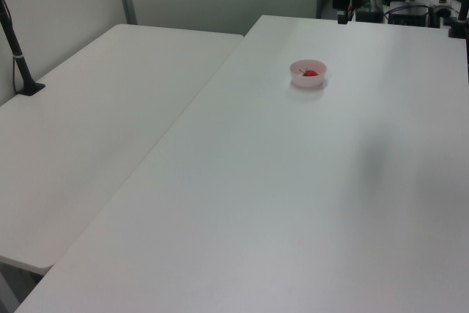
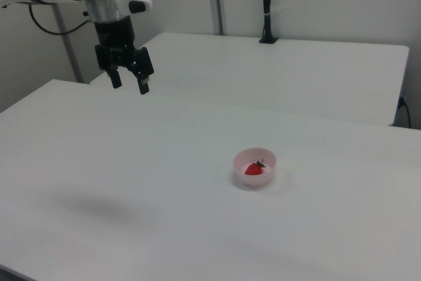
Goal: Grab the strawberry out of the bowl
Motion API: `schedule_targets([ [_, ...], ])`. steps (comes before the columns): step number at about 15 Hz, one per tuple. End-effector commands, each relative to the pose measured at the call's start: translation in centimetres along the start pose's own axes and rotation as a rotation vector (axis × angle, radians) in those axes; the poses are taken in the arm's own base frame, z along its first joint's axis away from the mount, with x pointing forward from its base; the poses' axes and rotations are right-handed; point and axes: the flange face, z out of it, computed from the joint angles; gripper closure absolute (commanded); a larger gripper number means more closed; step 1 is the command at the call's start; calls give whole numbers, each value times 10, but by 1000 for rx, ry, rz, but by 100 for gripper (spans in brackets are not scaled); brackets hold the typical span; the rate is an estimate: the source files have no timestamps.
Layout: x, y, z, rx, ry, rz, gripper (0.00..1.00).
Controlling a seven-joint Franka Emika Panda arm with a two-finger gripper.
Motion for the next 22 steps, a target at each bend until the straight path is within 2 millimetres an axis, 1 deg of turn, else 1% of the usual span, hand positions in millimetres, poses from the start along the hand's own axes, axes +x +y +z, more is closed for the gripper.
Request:
schedule_targets([
  [1,-5,19,1,-12,-5,29,0],
  [5,-5,19,-2,-9,-1,27,0],
  [7,-4,18,1,-8,-6,25,0],
  [9,0,22,5,-6,-5,32,0],
  [11,8,37,13,1,-6,55,0],
  [13,21,54,16,8,43,83,0],
  [16,51,78,41,12,81,126,0],
  [19,80,107,81,7,114,172,0],
  [22,103,135,119,7,141,211,0],
])
